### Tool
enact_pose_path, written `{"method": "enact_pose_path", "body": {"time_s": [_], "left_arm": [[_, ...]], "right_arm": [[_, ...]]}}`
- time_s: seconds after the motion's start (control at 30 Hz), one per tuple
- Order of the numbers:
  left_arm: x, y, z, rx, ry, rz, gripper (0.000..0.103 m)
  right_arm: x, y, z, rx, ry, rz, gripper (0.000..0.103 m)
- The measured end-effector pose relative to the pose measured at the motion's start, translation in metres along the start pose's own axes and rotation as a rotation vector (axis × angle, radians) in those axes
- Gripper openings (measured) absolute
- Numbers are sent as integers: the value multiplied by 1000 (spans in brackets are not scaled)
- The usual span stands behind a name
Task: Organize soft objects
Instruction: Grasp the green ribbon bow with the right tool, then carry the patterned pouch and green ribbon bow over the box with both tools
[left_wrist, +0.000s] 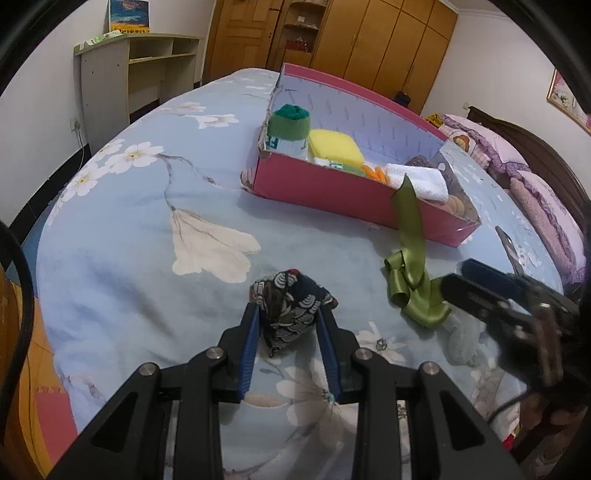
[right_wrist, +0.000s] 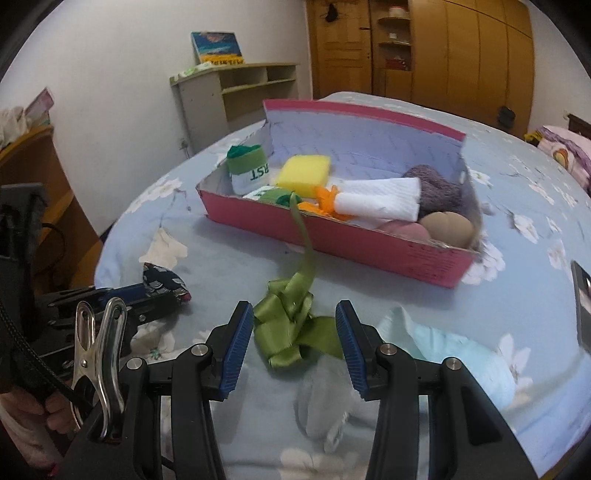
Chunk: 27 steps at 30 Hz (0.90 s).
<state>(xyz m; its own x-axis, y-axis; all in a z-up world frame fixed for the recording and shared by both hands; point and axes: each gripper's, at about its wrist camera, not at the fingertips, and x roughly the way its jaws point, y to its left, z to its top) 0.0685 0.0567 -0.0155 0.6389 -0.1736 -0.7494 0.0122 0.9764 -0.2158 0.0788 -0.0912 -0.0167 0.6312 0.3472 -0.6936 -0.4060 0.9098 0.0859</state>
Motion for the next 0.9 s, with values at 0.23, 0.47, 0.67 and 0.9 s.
{"method": "enact_pose_path", "body": {"time_s": [0.23,0.47,0.67,0.9], "left_arm": [[3,1,-1,-3,2,-9,32],[4,0,-1,-5,2,-10,33],[4,-1,-1,-9,2,-9,33],[-2,-1,2,-16,-6,-14,32]], "right_arm": [[28,3,-1,-28,58,1,47],[41,2,-3,-25,78,13,25],[37,-2,-3,-11,57,13,11],[17,1,-4,-23,14,28,8]]}}
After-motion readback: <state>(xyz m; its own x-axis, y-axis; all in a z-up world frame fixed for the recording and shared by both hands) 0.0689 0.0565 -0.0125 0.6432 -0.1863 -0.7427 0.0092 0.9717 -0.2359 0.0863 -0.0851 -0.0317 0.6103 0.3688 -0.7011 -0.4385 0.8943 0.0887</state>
